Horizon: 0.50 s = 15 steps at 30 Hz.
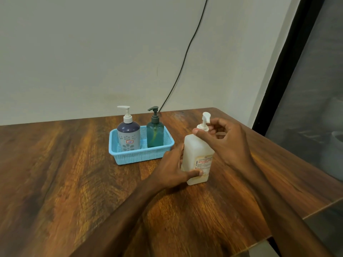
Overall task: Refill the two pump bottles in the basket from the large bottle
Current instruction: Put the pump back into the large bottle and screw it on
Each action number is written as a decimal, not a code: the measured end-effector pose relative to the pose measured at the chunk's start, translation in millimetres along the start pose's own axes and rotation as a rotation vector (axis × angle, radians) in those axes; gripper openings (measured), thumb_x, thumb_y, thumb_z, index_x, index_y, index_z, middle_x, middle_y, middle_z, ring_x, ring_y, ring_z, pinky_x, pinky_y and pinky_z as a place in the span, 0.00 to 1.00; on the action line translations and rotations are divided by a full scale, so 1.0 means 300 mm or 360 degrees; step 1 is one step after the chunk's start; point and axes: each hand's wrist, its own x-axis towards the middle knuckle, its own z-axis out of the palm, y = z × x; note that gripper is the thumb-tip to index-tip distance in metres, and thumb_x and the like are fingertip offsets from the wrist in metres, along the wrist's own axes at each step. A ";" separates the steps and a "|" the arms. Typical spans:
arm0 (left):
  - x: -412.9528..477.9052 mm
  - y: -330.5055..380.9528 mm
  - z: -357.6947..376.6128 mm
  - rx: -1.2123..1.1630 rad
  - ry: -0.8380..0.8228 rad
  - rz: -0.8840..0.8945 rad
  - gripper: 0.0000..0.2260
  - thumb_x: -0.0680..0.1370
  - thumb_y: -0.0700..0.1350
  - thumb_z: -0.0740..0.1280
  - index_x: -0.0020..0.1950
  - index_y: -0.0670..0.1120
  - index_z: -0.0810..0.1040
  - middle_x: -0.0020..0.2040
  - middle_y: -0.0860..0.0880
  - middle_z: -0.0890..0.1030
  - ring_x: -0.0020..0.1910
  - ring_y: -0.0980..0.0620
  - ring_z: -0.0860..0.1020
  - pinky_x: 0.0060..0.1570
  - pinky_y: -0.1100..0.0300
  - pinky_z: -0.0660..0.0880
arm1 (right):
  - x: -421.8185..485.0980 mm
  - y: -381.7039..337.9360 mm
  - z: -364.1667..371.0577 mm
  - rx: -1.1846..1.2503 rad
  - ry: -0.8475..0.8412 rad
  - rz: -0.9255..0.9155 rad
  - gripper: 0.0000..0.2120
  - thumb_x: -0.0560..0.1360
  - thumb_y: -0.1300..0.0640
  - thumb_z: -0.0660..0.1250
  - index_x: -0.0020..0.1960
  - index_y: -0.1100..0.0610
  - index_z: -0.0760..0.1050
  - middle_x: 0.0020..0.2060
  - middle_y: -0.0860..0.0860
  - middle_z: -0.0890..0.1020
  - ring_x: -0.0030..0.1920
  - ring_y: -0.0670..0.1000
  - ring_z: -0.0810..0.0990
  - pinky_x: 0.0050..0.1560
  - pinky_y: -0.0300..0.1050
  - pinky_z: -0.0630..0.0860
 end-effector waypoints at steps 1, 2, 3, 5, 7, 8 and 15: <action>0.000 0.000 -0.001 -0.0003 -0.0001 -0.0003 0.35 0.71 0.55 0.79 0.72 0.54 0.67 0.70 0.55 0.77 0.66 0.55 0.78 0.46 0.74 0.74 | 0.002 0.000 -0.007 0.0011 -0.0040 0.0000 0.26 0.69 0.43 0.76 0.63 0.51 0.77 0.52 0.43 0.83 0.49 0.42 0.81 0.46 0.36 0.80; 0.000 -0.001 -0.001 -0.0004 -0.0004 -0.0005 0.35 0.71 0.54 0.80 0.72 0.54 0.67 0.70 0.55 0.77 0.66 0.55 0.78 0.46 0.74 0.74 | 0.003 0.004 -0.015 0.0030 -0.0084 0.0000 0.26 0.70 0.44 0.75 0.65 0.51 0.77 0.56 0.43 0.82 0.53 0.42 0.81 0.50 0.38 0.80; 0.000 -0.001 -0.001 -0.0005 -0.0007 -0.0003 0.35 0.71 0.54 0.80 0.72 0.53 0.67 0.70 0.55 0.77 0.66 0.55 0.78 0.46 0.74 0.74 | 0.004 0.006 -0.022 0.0061 -0.0129 0.0005 0.25 0.71 0.47 0.74 0.66 0.51 0.76 0.59 0.44 0.81 0.55 0.43 0.80 0.53 0.41 0.80; 0.000 0.000 -0.001 -0.0007 -0.0008 0.0001 0.34 0.71 0.54 0.80 0.72 0.54 0.67 0.70 0.55 0.77 0.65 0.58 0.77 0.46 0.75 0.74 | 0.005 0.006 -0.029 0.0074 -0.0213 -0.0015 0.22 0.73 0.51 0.74 0.66 0.52 0.76 0.60 0.44 0.81 0.57 0.43 0.80 0.56 0.47 0.81; -0.001 0.002 -0.002 -0.0012 -0.0007 0.0003 0.34 0.71 0.54 0.80 0.73 0.54 0.67 0.70 0.55 0.77 0.63 0.60 0.76 0.44 0.76 0.73 | 0.010 0.006 -0.026 0.0010 -0.0212 -0.0066 0.21 0.72 0.52 0.75 0.64 0.52 0.78 0.56 0.44 0.83 0.54 0.43 0.82 0.54 0.47 0.82; -0.002 0.003 -0.002 -0.0012 -0.0005 0.0003 0.35 0.71 0.54 0.80 0.73 0.54 0.67 0.70 0.55 0.77 0.63 0.61 0.76 0.45 0.76 0.73 | 0.013 0.004 -0.022 -0.0004 -0.0171 -0.0068 0.21 0.70 0.51 0.76 0.62 0.53 0.79 0.53 0.45 0.84 0.51 0.43 0.82 0.52 0.45 0.82; 0.003 0.001 0.002 -0.0004 -0.0014 -0.0013 0.36 0.70 0.56 0.80 0.73 0.53 0.66 0.70 0.54 0.77 0.66 0.55 0.78 0.53 0.69 0.76 | 0.032 -0.002 -0.037 0.0135 -0.0323 0.0035 0.23 0.69 0.50 0.77 0.61 0.51 0.78 0.54 0.44 0.83 0.54 0.44 0.81 0.54 0.45 0.80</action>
